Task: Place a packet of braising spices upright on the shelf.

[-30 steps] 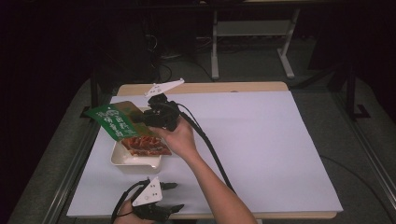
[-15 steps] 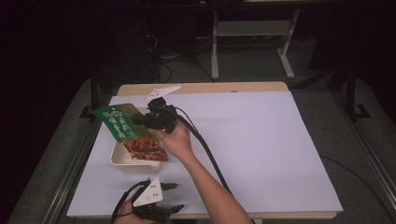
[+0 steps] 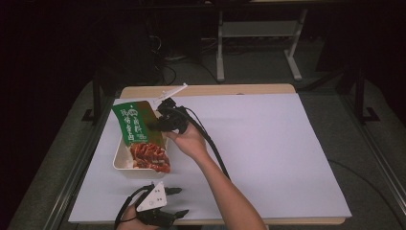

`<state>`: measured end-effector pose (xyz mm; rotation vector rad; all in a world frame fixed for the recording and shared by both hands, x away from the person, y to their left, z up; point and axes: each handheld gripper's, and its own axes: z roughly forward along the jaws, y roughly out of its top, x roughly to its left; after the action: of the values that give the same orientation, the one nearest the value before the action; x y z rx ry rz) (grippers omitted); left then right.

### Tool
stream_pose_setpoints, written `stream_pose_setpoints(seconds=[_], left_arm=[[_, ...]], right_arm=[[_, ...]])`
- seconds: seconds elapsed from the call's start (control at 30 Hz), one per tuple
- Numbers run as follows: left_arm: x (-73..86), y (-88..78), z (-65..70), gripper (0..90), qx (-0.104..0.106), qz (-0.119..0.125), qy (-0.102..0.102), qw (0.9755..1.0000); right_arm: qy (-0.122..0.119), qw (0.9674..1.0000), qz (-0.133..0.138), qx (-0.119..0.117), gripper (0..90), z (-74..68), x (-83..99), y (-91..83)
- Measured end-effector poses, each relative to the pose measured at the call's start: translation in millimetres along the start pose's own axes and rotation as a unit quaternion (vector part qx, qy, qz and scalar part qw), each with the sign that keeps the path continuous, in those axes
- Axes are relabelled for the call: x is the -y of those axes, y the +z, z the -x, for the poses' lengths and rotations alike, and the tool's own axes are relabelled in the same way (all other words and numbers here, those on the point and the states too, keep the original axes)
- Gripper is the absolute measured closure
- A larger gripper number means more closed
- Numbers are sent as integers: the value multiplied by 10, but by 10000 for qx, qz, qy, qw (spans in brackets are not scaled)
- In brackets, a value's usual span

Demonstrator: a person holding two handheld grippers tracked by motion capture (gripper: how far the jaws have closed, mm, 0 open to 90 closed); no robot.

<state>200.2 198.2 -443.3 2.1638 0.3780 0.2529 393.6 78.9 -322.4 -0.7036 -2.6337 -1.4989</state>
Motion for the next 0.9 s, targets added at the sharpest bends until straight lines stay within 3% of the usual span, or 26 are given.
stream_pose_setpoints(seconds=[0.13,0.37,0.5,0.57,0.6,0.7,0.9], left_arm=[[-2,-9,-6,323,-3,-16,5,10000],[-9,-5,-4,322,16,-17,39,10000],[-7,0,-3,322,24,-17,24,10000],[-7,1,-3,322,23,-20,27,10000],[-7,2,3,322,28,0,-3,10000],[-7,3,4,322,30,11,-12,10000],[-5,-2,2,321,29,8,-6,10000]], right_arm=[[136,9994,-228,-208,756,65,26,86],[338,9978,-496,-277,730,159,78,204],[528,9959,-583,-447,749,205,112,282],[502,9959,-599,-456,763,217,120,302],[513,9955,-613,-501,830,228,132,313],[540,9956,-502,-574,885,222,146,312],[216,9988,-177,-412,896,89,167,229]])
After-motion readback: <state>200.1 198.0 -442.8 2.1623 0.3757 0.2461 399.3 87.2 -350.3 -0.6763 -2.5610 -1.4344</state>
